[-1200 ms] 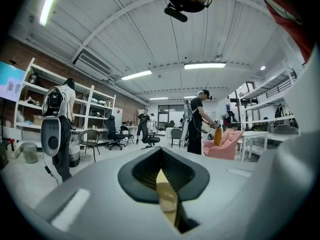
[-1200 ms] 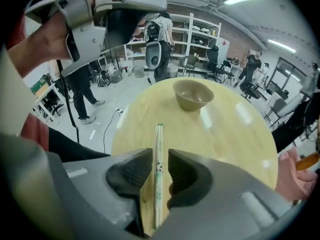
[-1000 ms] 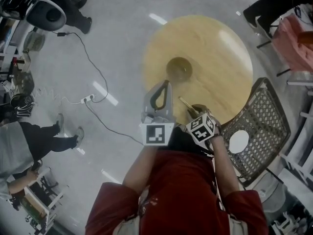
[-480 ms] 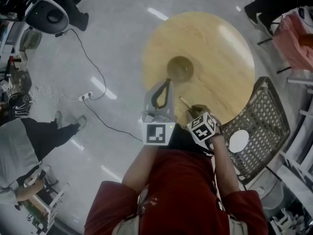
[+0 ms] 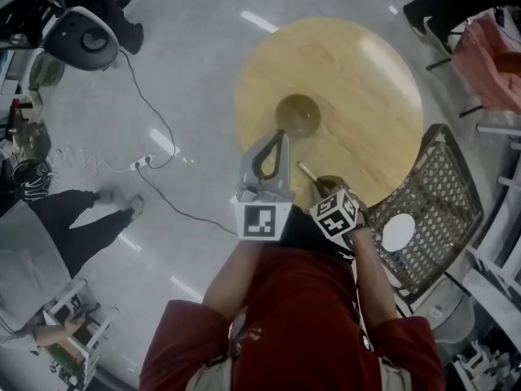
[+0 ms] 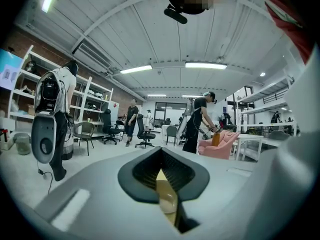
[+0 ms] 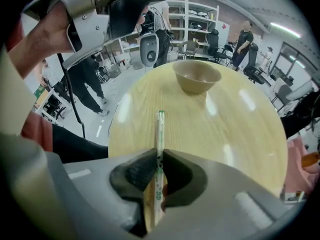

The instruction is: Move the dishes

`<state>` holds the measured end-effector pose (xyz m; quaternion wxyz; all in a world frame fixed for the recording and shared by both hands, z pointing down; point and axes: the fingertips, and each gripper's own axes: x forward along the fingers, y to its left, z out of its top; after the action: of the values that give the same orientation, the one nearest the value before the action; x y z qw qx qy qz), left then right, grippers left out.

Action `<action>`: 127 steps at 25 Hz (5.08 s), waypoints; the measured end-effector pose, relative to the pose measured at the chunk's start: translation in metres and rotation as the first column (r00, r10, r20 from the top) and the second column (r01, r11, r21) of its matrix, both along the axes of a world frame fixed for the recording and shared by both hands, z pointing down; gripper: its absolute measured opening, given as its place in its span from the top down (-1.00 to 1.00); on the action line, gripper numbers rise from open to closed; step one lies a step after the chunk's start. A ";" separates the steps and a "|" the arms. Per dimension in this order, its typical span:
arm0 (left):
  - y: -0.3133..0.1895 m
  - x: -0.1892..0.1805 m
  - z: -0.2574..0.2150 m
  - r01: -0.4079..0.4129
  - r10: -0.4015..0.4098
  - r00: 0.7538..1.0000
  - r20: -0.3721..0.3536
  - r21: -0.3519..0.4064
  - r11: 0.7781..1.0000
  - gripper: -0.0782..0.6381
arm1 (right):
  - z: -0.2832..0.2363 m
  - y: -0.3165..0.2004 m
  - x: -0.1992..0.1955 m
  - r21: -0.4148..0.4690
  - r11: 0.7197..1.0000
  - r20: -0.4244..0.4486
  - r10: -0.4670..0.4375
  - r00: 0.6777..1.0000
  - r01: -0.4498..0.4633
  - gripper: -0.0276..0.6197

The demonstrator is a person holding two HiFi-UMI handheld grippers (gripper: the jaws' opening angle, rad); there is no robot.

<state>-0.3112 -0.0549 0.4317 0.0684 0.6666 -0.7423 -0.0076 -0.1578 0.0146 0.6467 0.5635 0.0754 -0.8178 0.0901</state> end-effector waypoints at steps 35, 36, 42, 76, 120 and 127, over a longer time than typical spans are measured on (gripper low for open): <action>-0.021 0.061 -0.072 -0.181 0.172 0.981 0.094 0.107 0.978 0.76 | -0.148 -0.083 0.010 0.280 0.864 0.430 0.276 0.860 -0.418 0.79; -0.021 0.064 -0.074 -0.191 0.180 0.979 0.099 0.110 0.975 0.76 | -0.156 -0.086 0.013 0.288 0.849 0.455 0.286 0.843 -0.443 0.79; -0.028 0.092 -0.089 -0.240 0.221 0.966 0.131 0.149 0.959 0.76 | -0.201 -0.106 0.041 0.316 0.743 0.600 0.325 0.731 -0.590 0.79; -0.013 0.336 -0.091 -0.709 0.696 0.706 0.131 0.148 0.690 0.76 | -0.270 -0.045 0.307 0.314 0.053 0.805 0.515 0.296 -0.948 0.79; 0.066 0.512 -0.045 -0.910 0.900 0.414 0.133 0.023 0.415 0.76 | -0.082 0.084 0.506 0.165 -0.300 0.538 0.826 -0.169 -0.940 0.78; 0.068 0.514 -0.040 -0.915 0.904 0.401 0.148 0.020 0.403 0.76 | -0.028 0.082 0.504 0.129 -0.301 0.449 0.868 -0.215 -0.945 0.79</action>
<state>0.2023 0.0134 0.3918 -0.0133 0.9647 -0.2609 0.0326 0.3464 0.0968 0.6182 0.1725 0.7962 -0.4888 0.3119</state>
